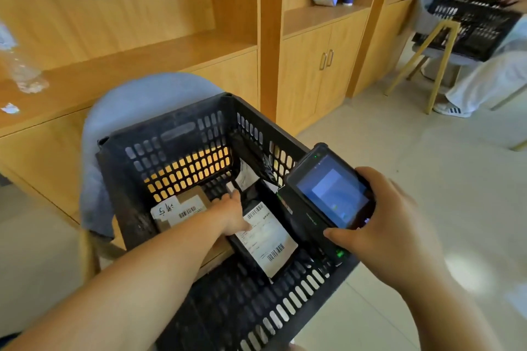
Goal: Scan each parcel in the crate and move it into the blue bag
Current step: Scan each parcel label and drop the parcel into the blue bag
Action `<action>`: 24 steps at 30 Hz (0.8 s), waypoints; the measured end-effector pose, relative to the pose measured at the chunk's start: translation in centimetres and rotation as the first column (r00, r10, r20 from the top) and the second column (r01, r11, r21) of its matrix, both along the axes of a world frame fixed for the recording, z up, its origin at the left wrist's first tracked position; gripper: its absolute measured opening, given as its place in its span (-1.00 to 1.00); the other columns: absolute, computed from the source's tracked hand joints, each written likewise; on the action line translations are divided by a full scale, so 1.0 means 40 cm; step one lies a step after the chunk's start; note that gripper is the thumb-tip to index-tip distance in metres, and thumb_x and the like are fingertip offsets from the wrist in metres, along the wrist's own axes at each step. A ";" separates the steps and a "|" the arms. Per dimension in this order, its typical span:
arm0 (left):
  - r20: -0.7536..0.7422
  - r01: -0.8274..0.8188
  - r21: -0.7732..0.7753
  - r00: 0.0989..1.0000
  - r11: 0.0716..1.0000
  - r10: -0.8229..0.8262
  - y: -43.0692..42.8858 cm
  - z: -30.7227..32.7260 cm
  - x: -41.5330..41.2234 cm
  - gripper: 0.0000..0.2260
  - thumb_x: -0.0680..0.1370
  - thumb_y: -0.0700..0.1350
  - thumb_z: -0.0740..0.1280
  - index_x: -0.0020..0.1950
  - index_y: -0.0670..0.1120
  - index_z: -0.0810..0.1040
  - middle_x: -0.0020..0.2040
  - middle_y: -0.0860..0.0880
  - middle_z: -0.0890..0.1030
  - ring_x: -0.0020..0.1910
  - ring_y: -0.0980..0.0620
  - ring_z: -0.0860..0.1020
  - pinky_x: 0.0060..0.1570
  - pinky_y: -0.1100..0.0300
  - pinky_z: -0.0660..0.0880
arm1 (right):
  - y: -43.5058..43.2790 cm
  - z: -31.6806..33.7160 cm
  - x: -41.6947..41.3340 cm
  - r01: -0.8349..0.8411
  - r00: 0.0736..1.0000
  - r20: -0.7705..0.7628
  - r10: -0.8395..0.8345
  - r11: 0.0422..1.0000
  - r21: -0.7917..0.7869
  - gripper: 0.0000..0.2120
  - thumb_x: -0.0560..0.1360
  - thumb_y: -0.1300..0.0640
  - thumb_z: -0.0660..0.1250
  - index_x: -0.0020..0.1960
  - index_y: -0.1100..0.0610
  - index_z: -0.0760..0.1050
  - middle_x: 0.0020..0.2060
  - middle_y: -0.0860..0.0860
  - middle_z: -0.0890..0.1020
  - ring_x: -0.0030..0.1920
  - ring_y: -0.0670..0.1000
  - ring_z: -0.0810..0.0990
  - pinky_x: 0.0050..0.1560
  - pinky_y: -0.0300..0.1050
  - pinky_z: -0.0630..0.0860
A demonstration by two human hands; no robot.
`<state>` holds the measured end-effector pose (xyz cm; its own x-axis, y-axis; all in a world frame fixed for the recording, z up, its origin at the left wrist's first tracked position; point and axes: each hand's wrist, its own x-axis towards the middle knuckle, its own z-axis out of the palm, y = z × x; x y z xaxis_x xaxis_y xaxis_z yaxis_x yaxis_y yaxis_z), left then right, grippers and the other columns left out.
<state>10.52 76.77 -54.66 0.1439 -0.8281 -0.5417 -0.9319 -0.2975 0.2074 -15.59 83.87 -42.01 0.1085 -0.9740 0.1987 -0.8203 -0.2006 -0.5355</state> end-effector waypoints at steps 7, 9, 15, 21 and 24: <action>-0.124 -0.054 -0.022 0.991 0.998 0.051 -0.049 -0.052 0.017 -0.49 0.46 0.05 0.45 0.32 -0.15 0.44 0.23 -0.12 0.54 0.16 -0.10 0.52 0.18 0.03 0.47 | -0.031 -0.018 0.009 -0.013 1.000 -0.013 0.014 0.999 0.035 -0.17 0.11 -0.15 0.52 0.31 -0.11 0.26 0.03 -0.15 0.48 -0.04 -0.01 0.48 -0.03 0.11 0.50; -0.152 -0.086 -0.013 0.985 0.996 0.083 -0.046 -0.057 0.021 -0.46 0.44 0.02 0.47 0.34 -0.15 0.44 0.26 -0.13 0.52 0.19 -0.12 0.51 0.21 0.03 0.46 | -0.032 -0.020 0.011 -0.015 1.000 -0.015 0.016 0.999 0.040 -0.17 0.11 -0.14 0.53 0.31 -0.10 0.27 0.02 -0.13 0.49 -0.04 0.01 0.49 -0.02 0.10 0.50; -0.252 -0.168 0.032 0.952 0.985 0.171 -0.033 -0.011 0.009 -0.52 0.42 -0.04 0.49 0.26 -0.18 0.47 0.16 -0.15 0.57 0.10 -0.13 0.55 0.09 0.03 0.52 | -0.020 -0.015 0.005 0.006 1.000 0.006 -0.006 0.998 0.055 -0.17 0.11 -0.13 0.53 0.30 -0.11 0.27 0.00 -0.15 0.47 -0.07 0.00 0.49 -0.03 0.10 0.50; -0.262 -0.152 -0.005 0.954 0.988 0.145 0.010 0.069 -0.012 -0.75 0.44 -0.09 0.45 0.00 -0.23 0.55 -0.09 -0.17 0.63 -0.13 -0.14 0.63 -0.14 0.05 0.57 | 0.015 0.003 0.002 0.030 1.000 0.005 -0.031 0.996 0.080 -0.15 0.12 -0.14 0.53 0.33 -0.11 0.25 0.04 -0.14 0.48 -0.04 0.02 0.50 0.01 0.09 0.49; -0.236 -0.158 -0.130 0.964 0.979 0.125 0.052 0.125 0.010 -0.78 0.41 -0.06 0.44 -0.14 -0.16 0.47 -0.21 -0.11 0.51 -0.28 -0.06 0.50 -0.29 0.12 0.40 | 0.041 0.014 0.006 0.027 1.000 -0.001 -0.028 0.996 0.090 -0.15 0.13 -0.14 0.53 0.34 -0.10 0.24 0.06 -0.13 0.48 -0.04 0.02 0.49 0.00 0.08 0.49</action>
<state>10.92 78.85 -49.64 0.1534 -0.8807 -0.4482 -0.8066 -0.3737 0.4581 -15.37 85.51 -41.47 0.0814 -0.9905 0.1105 -0.8248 -0.1292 -0.5504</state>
